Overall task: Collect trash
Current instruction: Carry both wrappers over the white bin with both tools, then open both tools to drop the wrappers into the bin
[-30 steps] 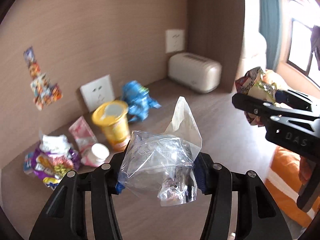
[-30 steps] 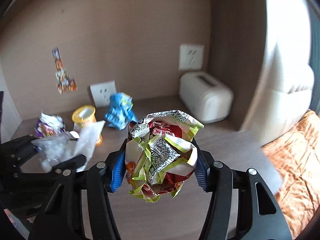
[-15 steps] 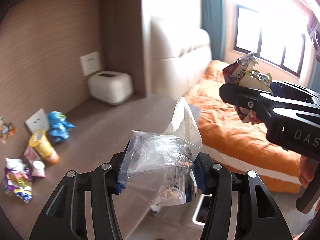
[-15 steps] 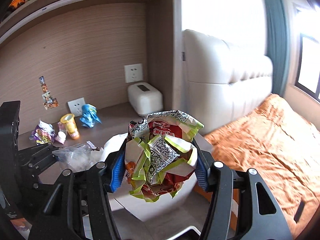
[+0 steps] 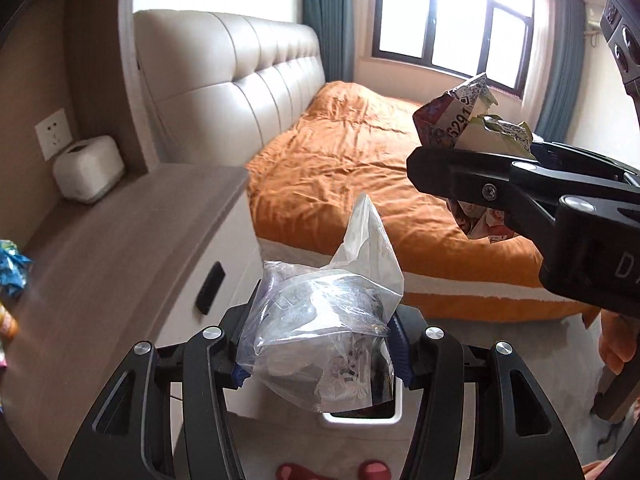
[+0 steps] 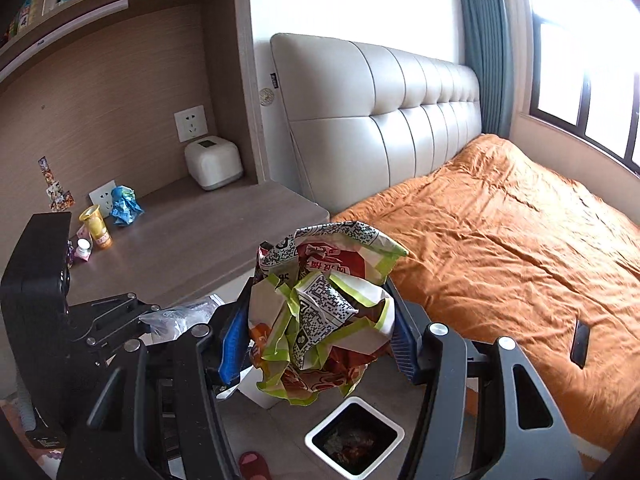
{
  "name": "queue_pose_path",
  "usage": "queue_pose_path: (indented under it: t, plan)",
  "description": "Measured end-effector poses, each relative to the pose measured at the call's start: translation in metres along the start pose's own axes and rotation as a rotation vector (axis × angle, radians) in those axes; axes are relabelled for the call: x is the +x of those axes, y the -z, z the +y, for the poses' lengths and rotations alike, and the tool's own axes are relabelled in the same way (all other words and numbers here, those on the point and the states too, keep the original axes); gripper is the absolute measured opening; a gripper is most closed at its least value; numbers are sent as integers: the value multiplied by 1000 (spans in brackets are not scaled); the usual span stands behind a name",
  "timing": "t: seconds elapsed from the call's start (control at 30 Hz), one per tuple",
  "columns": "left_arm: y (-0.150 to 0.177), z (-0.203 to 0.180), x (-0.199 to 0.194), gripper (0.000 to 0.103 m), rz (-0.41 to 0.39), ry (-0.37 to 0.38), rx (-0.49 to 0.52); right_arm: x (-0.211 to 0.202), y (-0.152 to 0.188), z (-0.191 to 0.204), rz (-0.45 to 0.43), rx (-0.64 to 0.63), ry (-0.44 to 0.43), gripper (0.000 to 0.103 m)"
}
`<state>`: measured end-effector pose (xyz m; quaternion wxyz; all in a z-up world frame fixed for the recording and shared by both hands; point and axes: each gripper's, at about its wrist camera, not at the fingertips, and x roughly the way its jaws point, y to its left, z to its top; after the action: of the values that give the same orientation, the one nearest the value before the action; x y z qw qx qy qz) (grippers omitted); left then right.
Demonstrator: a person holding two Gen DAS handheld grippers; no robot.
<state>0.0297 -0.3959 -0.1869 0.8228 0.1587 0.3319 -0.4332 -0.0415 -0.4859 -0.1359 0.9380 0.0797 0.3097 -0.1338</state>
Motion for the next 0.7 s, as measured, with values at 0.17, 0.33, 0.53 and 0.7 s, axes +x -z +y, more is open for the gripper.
queue_pose_path:
  t: [0.17,0.33,0.53,0.7]
  plan:
    - [22,-25,38,53,49,47,62,16,33,-28,62,43,29,60]
    - [55,-45,88,53,107,79,123,53,77,-55,142,101,38,60]
    - [108,-56,161,53,193,136,150,105,135,-74,229,122,51,60]
    - [150,-58,222,53,266,176,135,154,192,-88,313,148,44,60]
